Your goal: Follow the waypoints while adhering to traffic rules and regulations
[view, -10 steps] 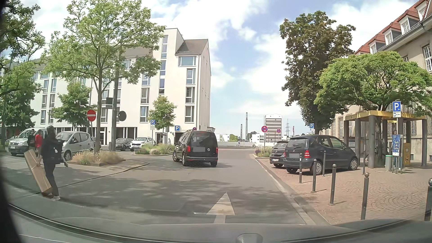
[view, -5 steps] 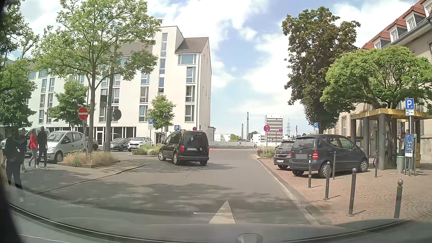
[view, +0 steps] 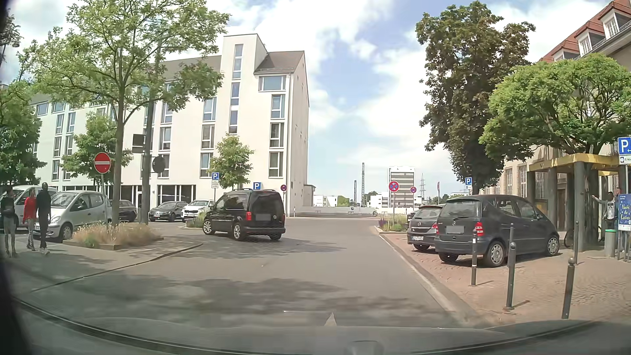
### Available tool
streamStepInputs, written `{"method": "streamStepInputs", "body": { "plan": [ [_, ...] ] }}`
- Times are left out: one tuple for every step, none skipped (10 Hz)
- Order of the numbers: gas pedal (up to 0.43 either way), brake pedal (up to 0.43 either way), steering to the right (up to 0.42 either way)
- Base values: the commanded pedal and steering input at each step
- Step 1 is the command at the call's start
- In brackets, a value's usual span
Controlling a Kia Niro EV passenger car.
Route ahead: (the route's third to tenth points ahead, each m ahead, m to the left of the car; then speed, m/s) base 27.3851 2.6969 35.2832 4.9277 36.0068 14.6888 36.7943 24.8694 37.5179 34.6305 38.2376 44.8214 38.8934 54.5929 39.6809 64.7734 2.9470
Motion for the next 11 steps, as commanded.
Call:
{"method": "streamStepInputs", "body": {
  "plan": [
    [0.248,0.024,-0.008],
    [0.248,0.024,-0.008],
    [0.240,0.030,-0.008],
    [0.220,0.030,-0.008],
    [0.197,0.030,-0.007],
    [0.177,0.030,-0.007],
    [0.177,0.030,-0.006],
    [0.169,0.024,-0.005],
    [0.169,0.030,-0.005],
    [0.157,0.024,-0.004],
    [0.157,0.024,-0.002]
  ]
}}
